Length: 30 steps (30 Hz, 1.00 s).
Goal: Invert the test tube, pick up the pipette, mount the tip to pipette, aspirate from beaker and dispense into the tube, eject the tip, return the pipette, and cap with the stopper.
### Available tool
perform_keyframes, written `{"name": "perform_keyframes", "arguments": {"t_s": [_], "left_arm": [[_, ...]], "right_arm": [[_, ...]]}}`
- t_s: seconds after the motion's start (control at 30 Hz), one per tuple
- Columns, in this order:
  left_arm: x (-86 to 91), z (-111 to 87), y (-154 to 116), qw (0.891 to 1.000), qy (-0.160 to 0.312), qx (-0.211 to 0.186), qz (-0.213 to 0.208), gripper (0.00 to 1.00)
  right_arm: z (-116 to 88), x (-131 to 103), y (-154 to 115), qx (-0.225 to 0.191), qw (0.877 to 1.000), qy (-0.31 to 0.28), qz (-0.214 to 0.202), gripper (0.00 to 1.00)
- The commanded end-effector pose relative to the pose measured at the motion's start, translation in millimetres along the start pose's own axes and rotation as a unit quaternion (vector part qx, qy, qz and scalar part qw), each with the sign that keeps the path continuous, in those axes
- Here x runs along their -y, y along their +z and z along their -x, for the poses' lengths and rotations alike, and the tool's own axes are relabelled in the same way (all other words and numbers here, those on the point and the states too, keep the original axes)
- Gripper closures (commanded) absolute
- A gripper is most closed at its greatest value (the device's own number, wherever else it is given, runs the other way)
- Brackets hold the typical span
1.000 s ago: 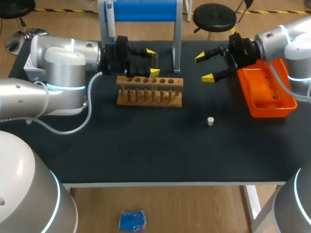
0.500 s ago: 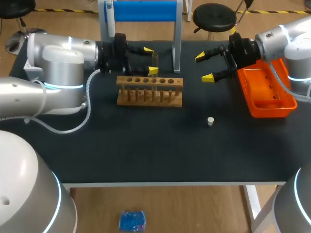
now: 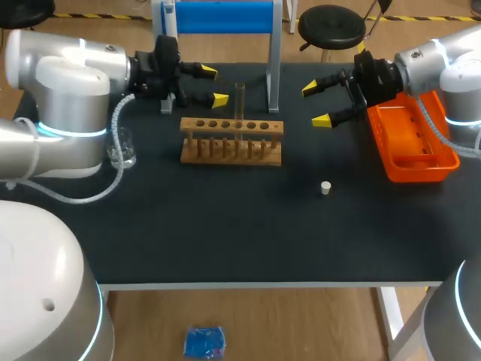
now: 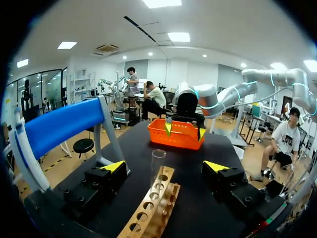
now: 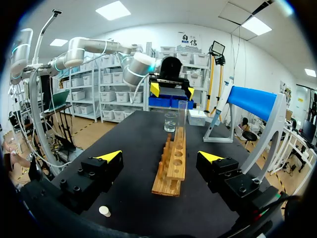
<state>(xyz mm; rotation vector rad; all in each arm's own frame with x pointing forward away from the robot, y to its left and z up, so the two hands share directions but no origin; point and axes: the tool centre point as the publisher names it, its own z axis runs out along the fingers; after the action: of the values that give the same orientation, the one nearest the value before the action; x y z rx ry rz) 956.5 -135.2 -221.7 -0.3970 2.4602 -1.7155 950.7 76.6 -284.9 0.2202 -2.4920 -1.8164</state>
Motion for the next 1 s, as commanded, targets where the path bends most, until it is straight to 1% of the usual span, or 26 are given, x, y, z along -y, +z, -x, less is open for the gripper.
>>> {"name": "perform_keyframes", "arguments": {"t_s": [0.03,0.97,1.0], "left_arm": [[16.3,-21.9,-37.2,1.0,0.006,0.023,0.012,0.0],[16.3,-21.9,-37.2,1.0,0.006,0.023,0.012,0.0],[12.2,-18.9,-41.8,1.0,0.005,0.027,0.014,0.0]], "right_arm": [[0.6,0.7,-0.5,-0.001,1.0,0.0,0.0,0.0],[0.6,0.7,-0.5,-0.001,1.0,0.0,0.0,0.0],[0.6,0.7,-0.5,-0.001,1.0,0.0,0.0,0.0]]}}
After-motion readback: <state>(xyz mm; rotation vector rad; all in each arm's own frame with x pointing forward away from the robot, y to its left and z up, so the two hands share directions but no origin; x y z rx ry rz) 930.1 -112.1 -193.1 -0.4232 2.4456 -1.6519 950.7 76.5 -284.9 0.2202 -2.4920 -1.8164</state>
